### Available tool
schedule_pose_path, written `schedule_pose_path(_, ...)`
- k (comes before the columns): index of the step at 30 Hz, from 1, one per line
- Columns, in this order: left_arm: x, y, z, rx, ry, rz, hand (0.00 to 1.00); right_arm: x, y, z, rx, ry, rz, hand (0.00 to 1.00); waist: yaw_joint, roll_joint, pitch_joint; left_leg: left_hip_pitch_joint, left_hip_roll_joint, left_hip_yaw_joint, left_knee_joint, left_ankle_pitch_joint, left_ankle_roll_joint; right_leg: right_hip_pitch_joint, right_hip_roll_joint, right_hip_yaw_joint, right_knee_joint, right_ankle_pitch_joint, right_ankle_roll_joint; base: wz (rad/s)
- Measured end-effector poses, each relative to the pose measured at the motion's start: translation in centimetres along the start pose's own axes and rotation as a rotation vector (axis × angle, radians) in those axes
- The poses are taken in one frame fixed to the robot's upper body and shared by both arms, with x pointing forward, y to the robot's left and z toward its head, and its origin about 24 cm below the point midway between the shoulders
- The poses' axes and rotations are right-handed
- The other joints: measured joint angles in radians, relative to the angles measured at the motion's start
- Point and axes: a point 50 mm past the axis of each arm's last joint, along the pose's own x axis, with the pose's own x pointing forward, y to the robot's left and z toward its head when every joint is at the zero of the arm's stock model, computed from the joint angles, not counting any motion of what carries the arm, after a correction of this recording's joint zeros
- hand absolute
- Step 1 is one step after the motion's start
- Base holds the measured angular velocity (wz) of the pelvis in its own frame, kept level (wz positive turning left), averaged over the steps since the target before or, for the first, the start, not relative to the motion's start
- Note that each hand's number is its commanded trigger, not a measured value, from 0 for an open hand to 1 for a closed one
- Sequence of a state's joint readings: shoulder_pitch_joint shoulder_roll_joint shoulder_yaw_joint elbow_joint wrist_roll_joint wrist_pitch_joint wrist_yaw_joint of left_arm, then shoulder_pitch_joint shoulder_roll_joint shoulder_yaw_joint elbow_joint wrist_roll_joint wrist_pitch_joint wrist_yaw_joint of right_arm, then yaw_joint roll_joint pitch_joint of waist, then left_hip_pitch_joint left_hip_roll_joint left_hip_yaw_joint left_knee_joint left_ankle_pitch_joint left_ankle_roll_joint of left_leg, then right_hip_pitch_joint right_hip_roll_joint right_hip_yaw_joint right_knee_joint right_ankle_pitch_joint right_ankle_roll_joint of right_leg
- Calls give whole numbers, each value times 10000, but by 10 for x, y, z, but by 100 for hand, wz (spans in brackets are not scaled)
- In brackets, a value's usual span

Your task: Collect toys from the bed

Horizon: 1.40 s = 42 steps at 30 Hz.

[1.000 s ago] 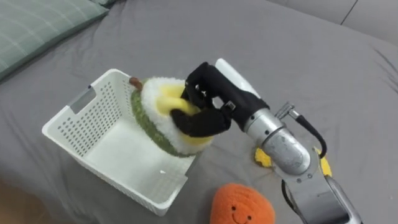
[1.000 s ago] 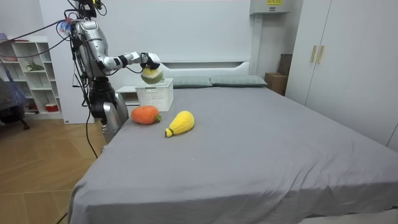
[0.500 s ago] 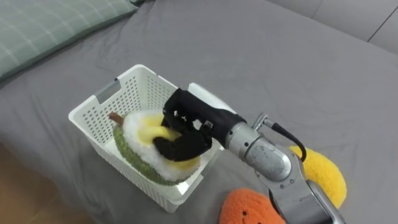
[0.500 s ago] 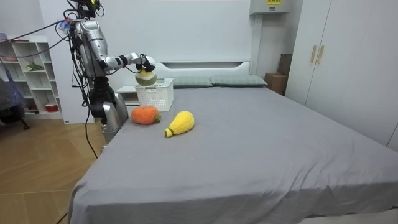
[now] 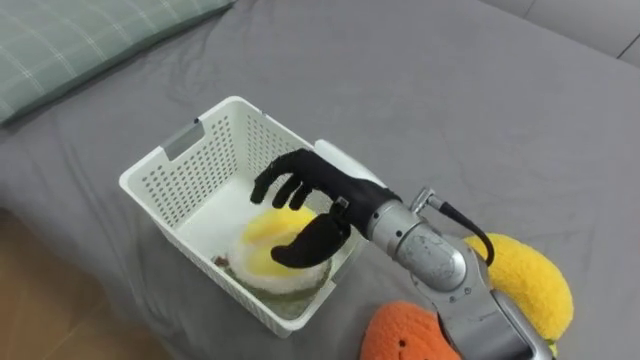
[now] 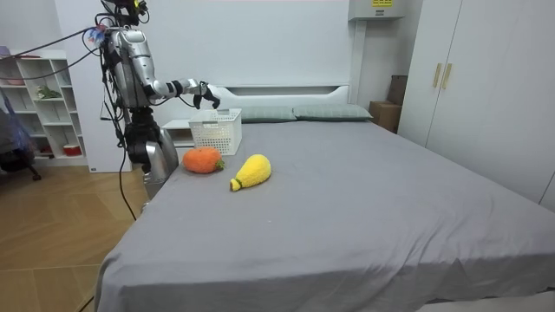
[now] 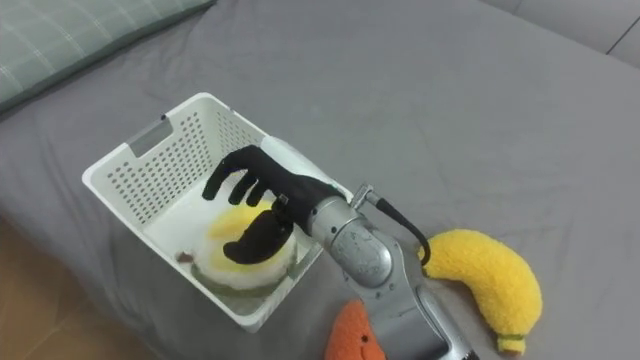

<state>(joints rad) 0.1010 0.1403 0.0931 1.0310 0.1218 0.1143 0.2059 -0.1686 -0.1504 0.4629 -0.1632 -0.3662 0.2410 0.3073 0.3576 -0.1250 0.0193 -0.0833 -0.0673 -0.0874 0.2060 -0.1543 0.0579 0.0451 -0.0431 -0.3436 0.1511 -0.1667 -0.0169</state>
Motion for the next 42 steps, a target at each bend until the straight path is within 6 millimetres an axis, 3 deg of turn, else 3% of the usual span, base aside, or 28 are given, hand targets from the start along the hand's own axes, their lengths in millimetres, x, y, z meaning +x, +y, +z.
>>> schedule_pose_path(13,0,0,-3,60,314,7,0,1,0,-10,242,401,-448,0,-239,115,64,66,-5,16,8,7,5,53,1,111,20,4,6,0)
schedule_pose_path(21,0,-2,-1,-9,216,-53,0,0,-5,-15,303,584,-880,0,-346,188,35,169,20,154,7,17,15,55,-22,228,16,6,9,-5)
schedule_pose_path(26,-1,-3,-2,-208,193,-93,0,-5,-25,-10,250,175,-1940,0,-568,253,-19,251,37,327,-58,36,45,74,-53,391,23,27,40,-8)
schedule_pose_path(31,-1,2,-9,-681,396,42,0,-18,-53,-10,186,-14,-3467,0,-1052,270,-141,367,39,422,-149,59,81,114,-77,437,34,46,66,-5)
schedule_pose_path(40,-3,4,-21,-891,656,305,0,-32,-77,-21,-102,432,-4578,0,-1861,278,-154,578,59,613,-250,57,97,232,-78,624,61,52,78,-6)
schedule_pose_path(42,-3,5,-24,-924,723,328,0,-37,-82,-25,-159,656,-4943,0,-1900,286,-156,591,72,670,-251,50,105,221,-74,688,61,55,82,-9)
